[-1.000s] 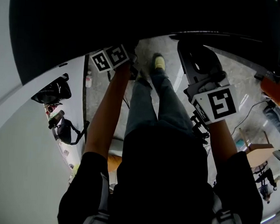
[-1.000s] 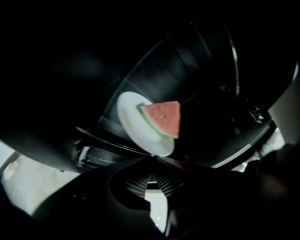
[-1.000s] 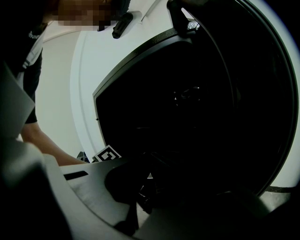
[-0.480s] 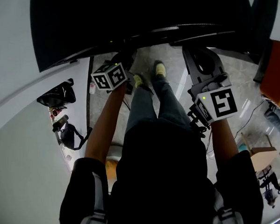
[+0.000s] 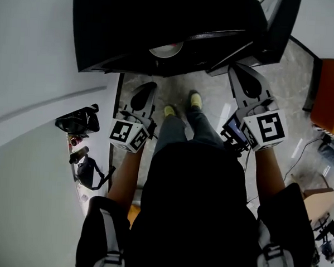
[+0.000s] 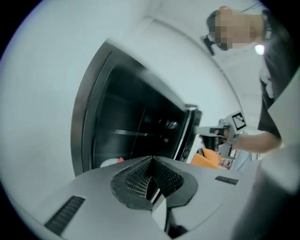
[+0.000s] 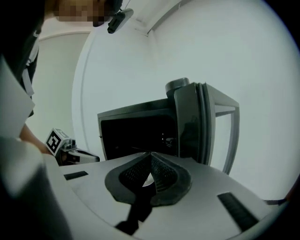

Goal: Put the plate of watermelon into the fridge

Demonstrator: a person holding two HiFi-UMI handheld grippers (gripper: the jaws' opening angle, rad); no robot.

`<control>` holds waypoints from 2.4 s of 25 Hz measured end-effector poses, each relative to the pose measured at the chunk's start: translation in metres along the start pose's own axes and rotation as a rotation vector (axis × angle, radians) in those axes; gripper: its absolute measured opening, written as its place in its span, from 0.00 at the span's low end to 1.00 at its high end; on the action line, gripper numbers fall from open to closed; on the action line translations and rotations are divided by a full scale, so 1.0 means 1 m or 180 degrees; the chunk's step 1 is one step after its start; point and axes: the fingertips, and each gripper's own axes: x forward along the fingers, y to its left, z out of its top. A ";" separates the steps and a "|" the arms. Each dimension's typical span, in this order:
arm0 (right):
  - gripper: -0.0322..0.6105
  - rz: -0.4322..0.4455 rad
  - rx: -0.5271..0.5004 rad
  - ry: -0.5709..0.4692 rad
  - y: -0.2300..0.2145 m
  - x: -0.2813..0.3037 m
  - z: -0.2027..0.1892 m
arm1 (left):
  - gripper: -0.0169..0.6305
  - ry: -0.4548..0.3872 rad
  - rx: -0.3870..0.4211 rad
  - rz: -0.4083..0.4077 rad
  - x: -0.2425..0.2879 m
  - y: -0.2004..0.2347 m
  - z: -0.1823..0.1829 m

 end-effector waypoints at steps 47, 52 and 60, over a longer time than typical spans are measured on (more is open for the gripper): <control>0.07 -0.1007 0.0103 -0.0292 0.231 -0.295 -0.041 | 0.05 -0.0785 0.0721 -0.0543 -0.302 -0.194 0.028; 0.07 -0.1027 0.0098 -0.0275 0.222 -0.306 -0.037 | 0.05 -0.0711 0.0702 -0.0626 -0.290 -0.212 0.028; 0.07 -0.1123 0.0152 -0.0357 0.209 -0.322 -0.037 | 0.05 -0.0716 0.0655 -0.0744 -0.281 -0.231 0.028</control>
